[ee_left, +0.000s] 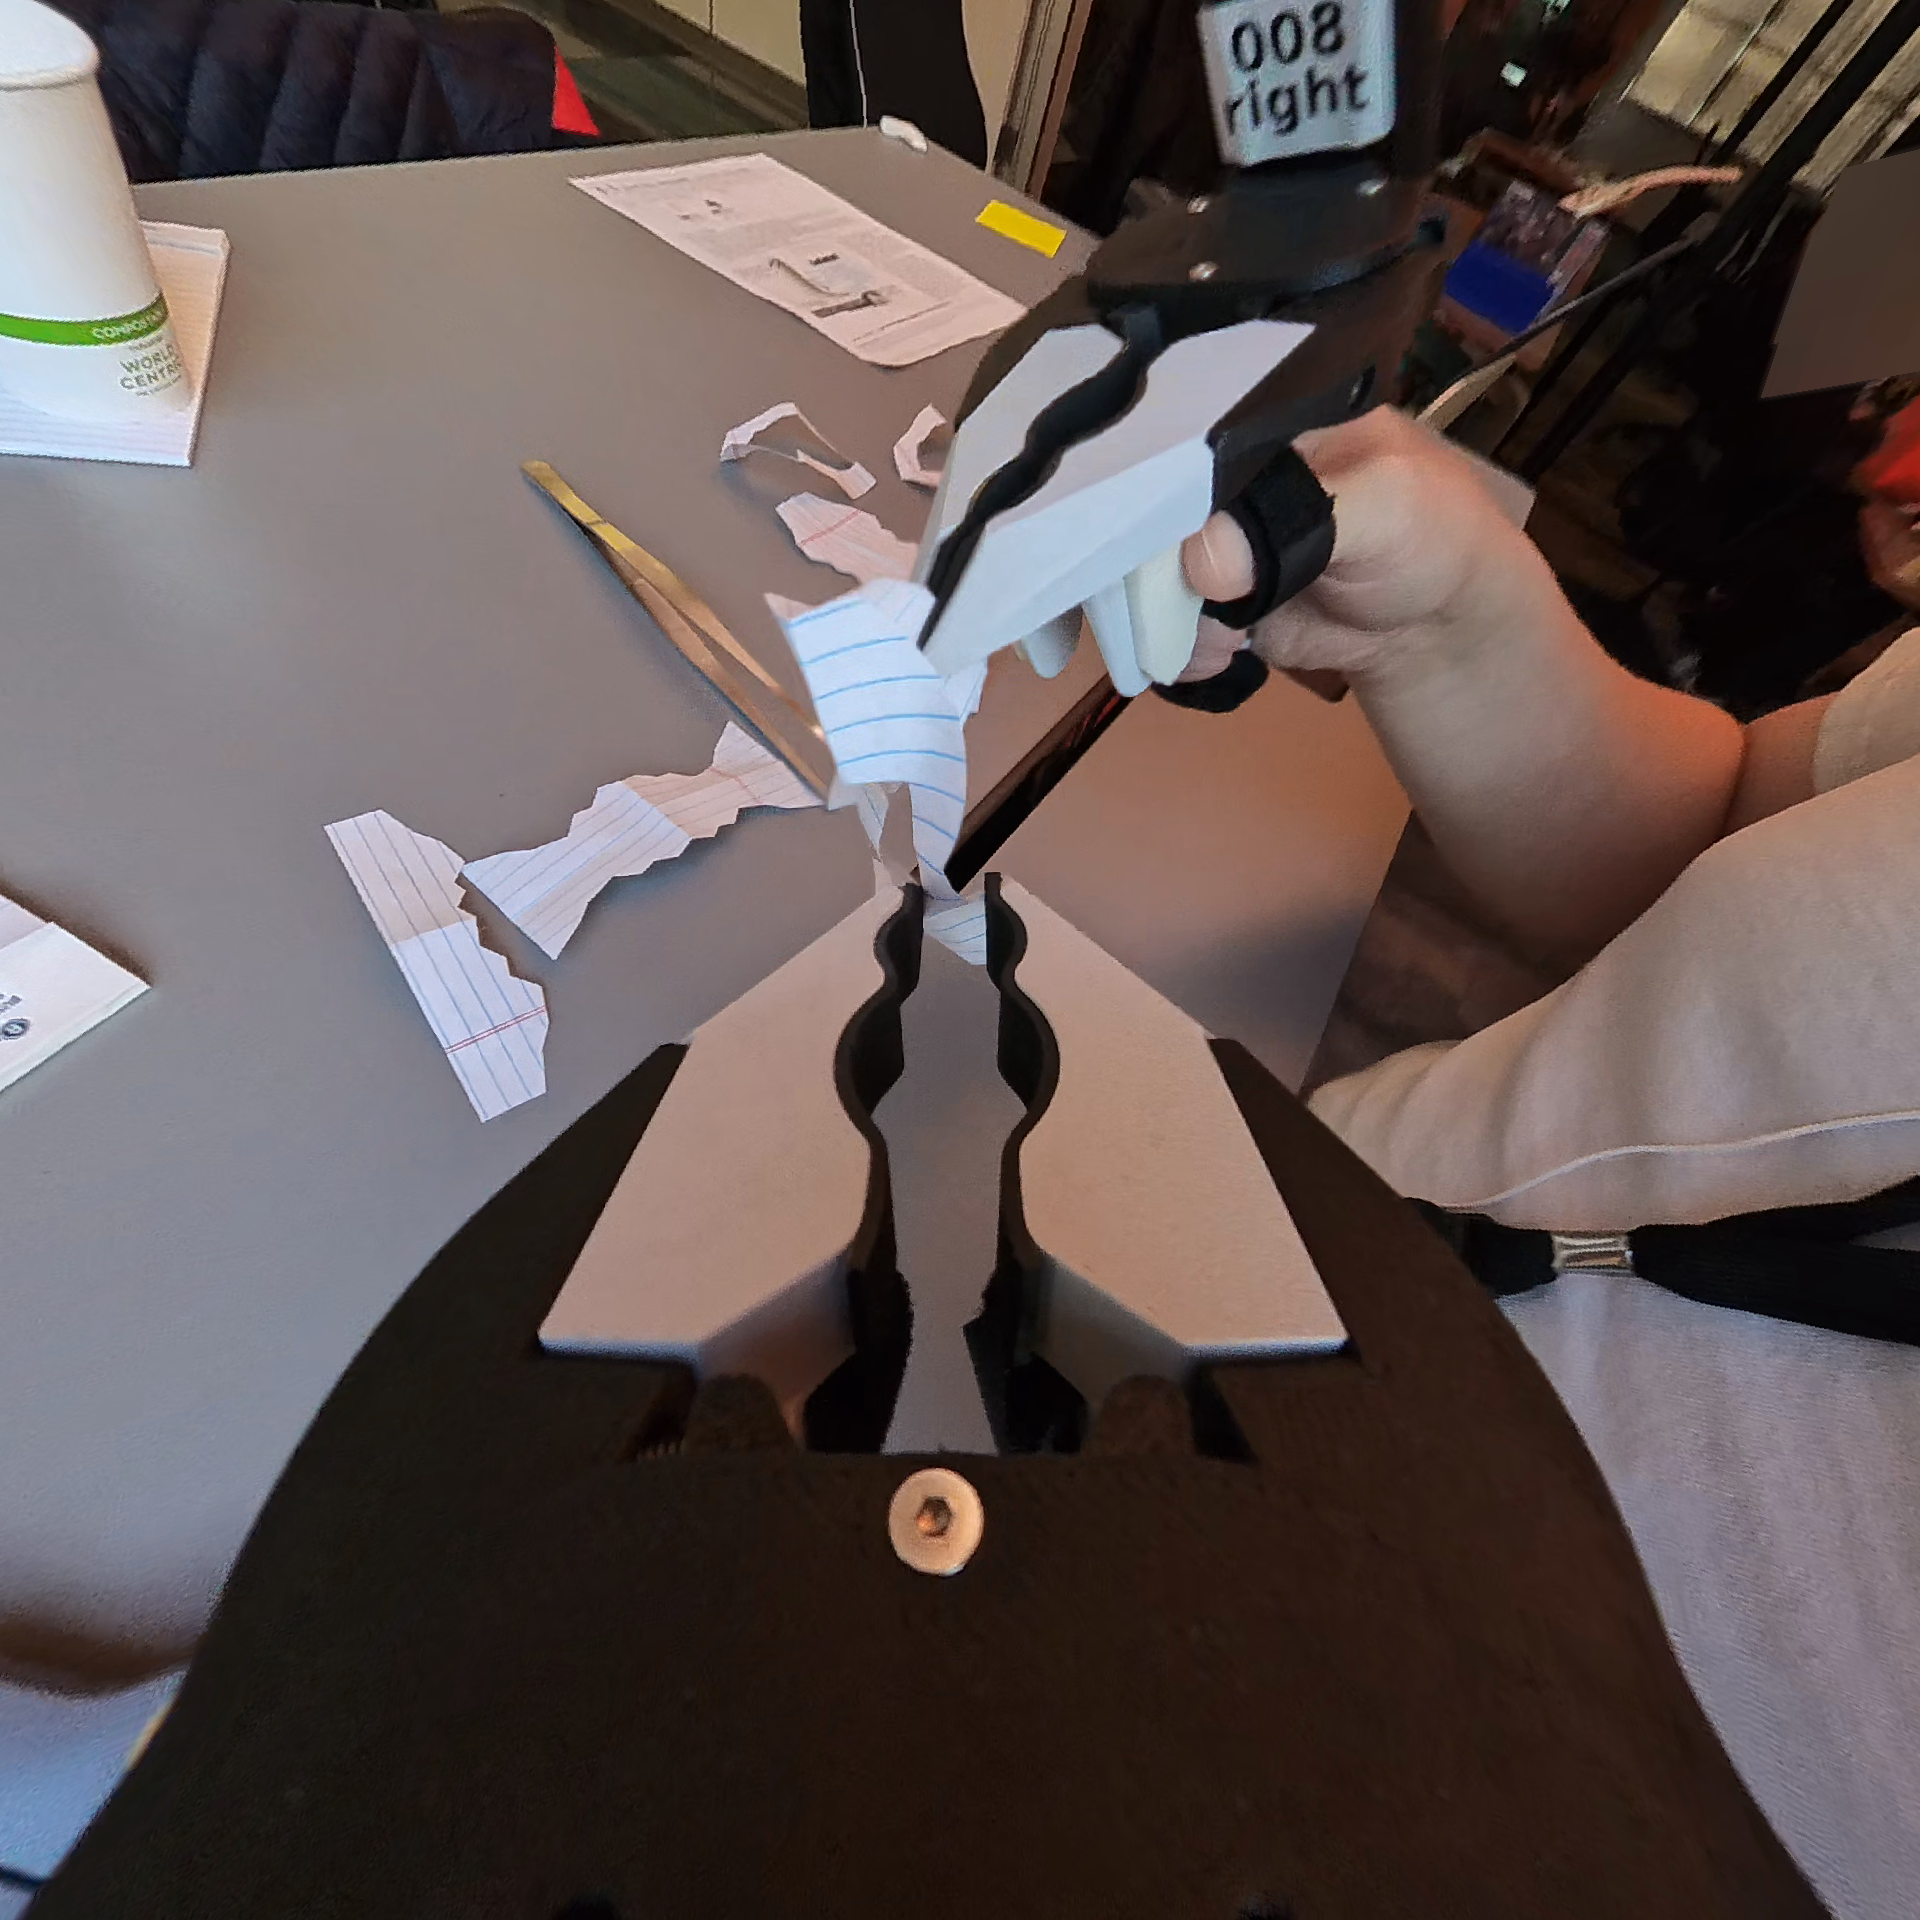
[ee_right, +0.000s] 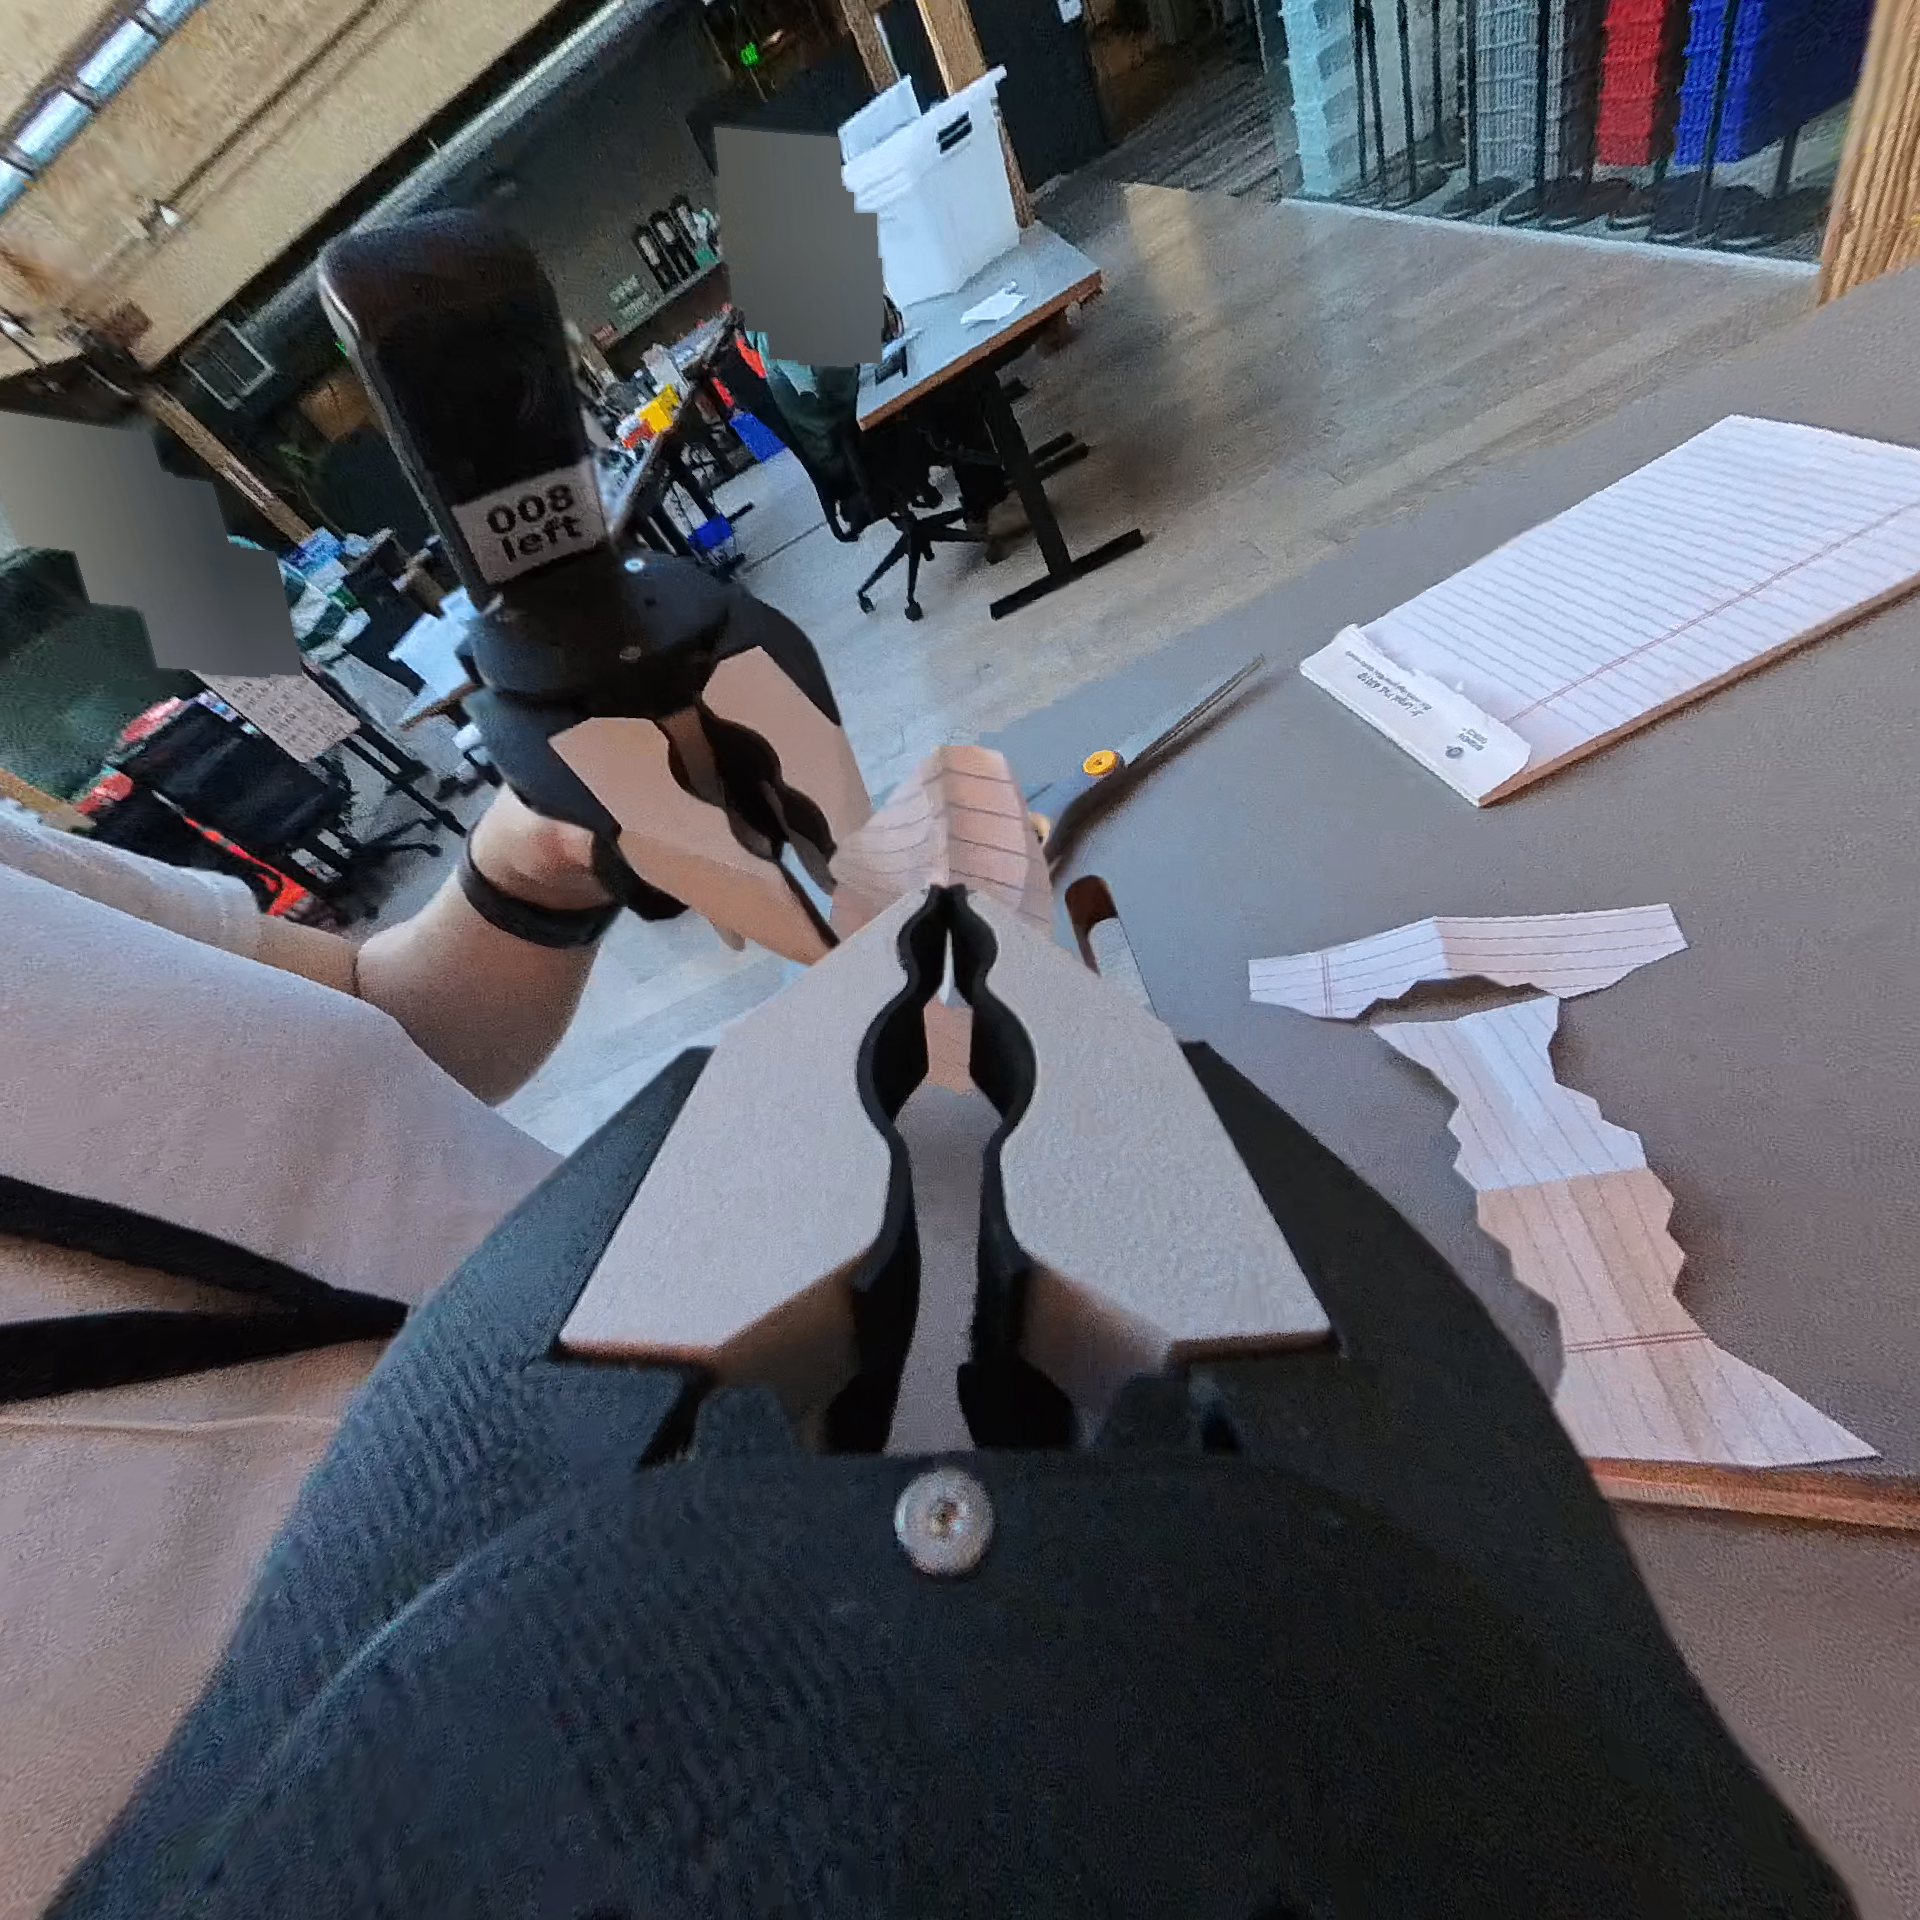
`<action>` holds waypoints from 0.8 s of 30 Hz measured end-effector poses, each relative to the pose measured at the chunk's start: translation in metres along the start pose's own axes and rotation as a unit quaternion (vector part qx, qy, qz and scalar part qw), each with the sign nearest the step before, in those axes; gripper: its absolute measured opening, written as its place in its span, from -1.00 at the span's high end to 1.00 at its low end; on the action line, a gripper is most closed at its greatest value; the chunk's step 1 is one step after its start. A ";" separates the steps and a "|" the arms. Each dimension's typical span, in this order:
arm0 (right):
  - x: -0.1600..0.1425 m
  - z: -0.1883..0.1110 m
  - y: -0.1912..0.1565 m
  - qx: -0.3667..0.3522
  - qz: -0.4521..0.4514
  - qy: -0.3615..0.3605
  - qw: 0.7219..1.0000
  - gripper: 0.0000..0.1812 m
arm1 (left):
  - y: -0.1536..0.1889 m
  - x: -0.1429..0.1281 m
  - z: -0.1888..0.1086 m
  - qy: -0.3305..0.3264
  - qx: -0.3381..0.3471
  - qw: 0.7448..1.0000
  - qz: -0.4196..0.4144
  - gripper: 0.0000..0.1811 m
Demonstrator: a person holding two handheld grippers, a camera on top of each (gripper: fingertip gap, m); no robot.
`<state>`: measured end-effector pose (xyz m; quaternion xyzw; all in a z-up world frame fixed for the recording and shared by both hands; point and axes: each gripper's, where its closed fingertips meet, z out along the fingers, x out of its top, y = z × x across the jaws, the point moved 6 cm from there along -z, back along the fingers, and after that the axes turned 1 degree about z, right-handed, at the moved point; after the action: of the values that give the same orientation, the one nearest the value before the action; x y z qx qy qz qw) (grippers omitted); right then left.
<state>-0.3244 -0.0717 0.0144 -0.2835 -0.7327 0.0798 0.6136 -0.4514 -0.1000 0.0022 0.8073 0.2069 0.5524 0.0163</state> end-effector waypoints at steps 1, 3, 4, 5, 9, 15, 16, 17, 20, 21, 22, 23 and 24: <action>0.001 -0.004 0.002 0.013 0.020 0.006 1.000 1.00 | -0.001 0.001 -0.003 0.008 -0.006 1.000 -0.007 0.89; 0.000 -0.010 0.005 0.041 0.045 0.010 0.998 1.00 | -0.002 0.003 -0.007 0.022 -0.016 0.999 -0.017 0.89; 0.000 -0.013 0.005 0.052 0.053 0.011 0.997 1.00 | -0.002 0.004 -0.010 0.028 -0.021 0.999 -0.022 0.89; -0.001 -0.015 0.006 0.057 0.059 0.010 0.997 1.00 | -0.003 0.005 -0.012 0.033 -0.026 0.999 -0.026 0.89; -0.007 -0.021 0.010 0.065 0.066 -0.013 0.996 1.00 | -0.007 0.008 -0.020 0.043 -0.027 0.998 -0.029 0.89; -0.020 -0.021 0.003 0.118 0.088 -0.074 0.986 1.00 | -0.011 0.010 -0.025 0.023 -0.006 1.000 0.004 0.94; -0.021 -0.020 0.004 0.125 0.099 -0.072 0.985 1.00 | -0.011 0.010 -0.025 0.015 -0.008 1.000 0.005 0.92; -0.022 -0.019 0.007 0.126 0.115 -0.071 0.983 1.00 | -0.012 0.010 -0.024 0.012 -0.007 1.000 0.005 0.87; -0.021 -0.017 0.015 0.154 0.189 -0.035 0.969 1.00 | -0.005 0.010 -0.018 0.011 -0.026 0.999 0.015 0.58; -0.017 -0.017 0.016 0.181 0.226 -0.002 0.957 1.00 | -0.001 0.007 -0.014 0.011 -0.030 0.999 0.029 0.46; -0.013 -0.018 0.017 0.208 0.261 0.029 0.942 1.00 | 0.002 0.004 -0.008 0.012 -0.021 0.998 0.050 0.35; -0.010 -0.019 0.019 0.230 0.290 0.055 0.927 1.00 | 0.003 0.000 -0.002 0.014 0.003 0.997 0.074 0.25; -0.008 -0.020 0.020 0.246 0.312 0.080 0.914 1.00 | 0.003 -0.004 0.005 0.019 0.035 0.995 0.096 0.15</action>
<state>-0.2985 -0.0637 0.0026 -0.3436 -0.5125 0.4218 0.6643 -0.4474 -0.1030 -0.0029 0.8126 0.1481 0.5594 -0.0692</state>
